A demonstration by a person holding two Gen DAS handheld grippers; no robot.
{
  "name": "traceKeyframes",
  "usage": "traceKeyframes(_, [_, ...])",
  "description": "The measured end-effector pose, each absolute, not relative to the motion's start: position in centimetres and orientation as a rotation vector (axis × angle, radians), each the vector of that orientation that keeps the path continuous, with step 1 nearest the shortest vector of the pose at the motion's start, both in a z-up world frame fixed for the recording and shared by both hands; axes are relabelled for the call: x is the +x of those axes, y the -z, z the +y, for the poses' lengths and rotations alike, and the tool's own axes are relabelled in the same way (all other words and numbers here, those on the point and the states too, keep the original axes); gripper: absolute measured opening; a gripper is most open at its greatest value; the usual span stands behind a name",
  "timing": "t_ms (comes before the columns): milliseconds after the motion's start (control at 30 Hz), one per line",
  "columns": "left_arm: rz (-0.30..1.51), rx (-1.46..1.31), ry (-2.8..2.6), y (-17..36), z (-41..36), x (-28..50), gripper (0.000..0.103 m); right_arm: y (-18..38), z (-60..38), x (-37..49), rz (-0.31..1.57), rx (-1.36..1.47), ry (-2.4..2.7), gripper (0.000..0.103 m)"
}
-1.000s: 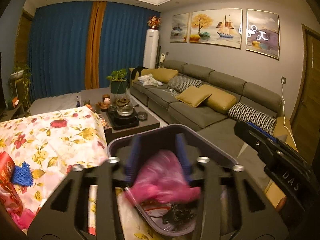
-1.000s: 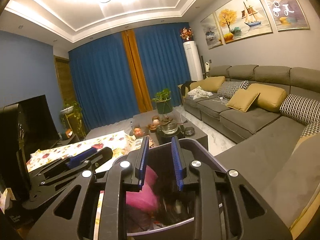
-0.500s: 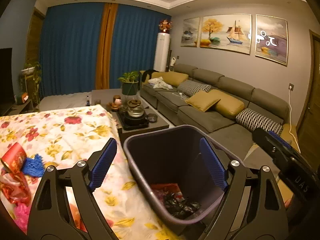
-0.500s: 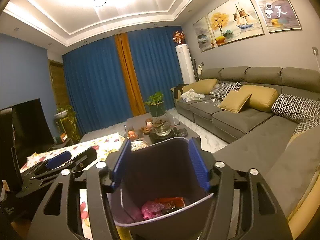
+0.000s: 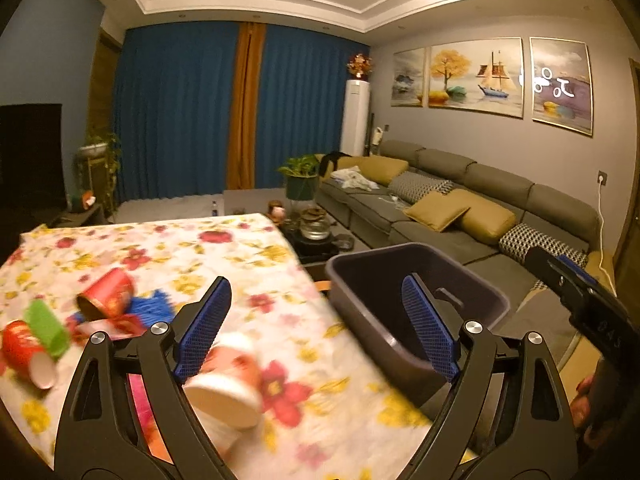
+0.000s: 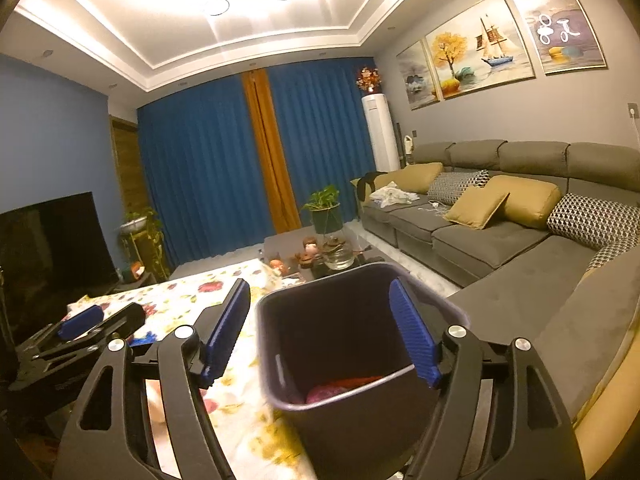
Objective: Collect trash
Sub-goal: 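Move both open tools back toward the trash on the bed, then grasp the apple-print paper cup with the left tool while the right tool grasps the orange paper cup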
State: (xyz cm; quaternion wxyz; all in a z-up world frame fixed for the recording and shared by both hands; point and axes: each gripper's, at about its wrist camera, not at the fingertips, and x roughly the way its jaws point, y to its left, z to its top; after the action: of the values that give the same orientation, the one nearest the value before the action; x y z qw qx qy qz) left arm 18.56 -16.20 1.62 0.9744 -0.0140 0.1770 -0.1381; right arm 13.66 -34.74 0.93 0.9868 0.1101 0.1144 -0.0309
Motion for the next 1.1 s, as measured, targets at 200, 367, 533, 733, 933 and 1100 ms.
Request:
traceKeyframes(200, [0.364, -0.016, 0.218, -0.4, -11.0, 15.1, 0.086, -0.6, -31.7, 12.0, 0.225, 0.201, 0.027, 0.072])
traceKeyframes(367, [0.396, -0.033, 0.159, 1.1, -6.9, 13.5, 0.086, -0.1, -28.4, 10.9, 0.228, 0.182, -0.012, 0.073])
traceKeyframes(533, [0.448, -0.051, 0.141, 2.6, -4.6, 12.6, 0.086, 0.6, -25.6, 10.0, 0.238, 0.164, -0.045, 0.074])
traceKeyframes(733, [0.482, -0.052, 0.170, 3.9, -3.6, 12.3, 0.085, 1.2, -23.9, 9.8, 0.256, 0.161, -0.077, 0.074])
traceKeyframes(933, [0.561, -0.055, 0.218, 5.4, -4.3, 13.7, 0.085, 1.4, -23.3, 9.6, 0.263, 0.153, -0.086, 0.074])
traceKeyframes(1100, [0.614, -0.039, 0.234, 6.6, -5.1, 15.3, 0.084, 1.7, -23.7, 9.8, 0.275, 0.171, -0.087, 0.074])
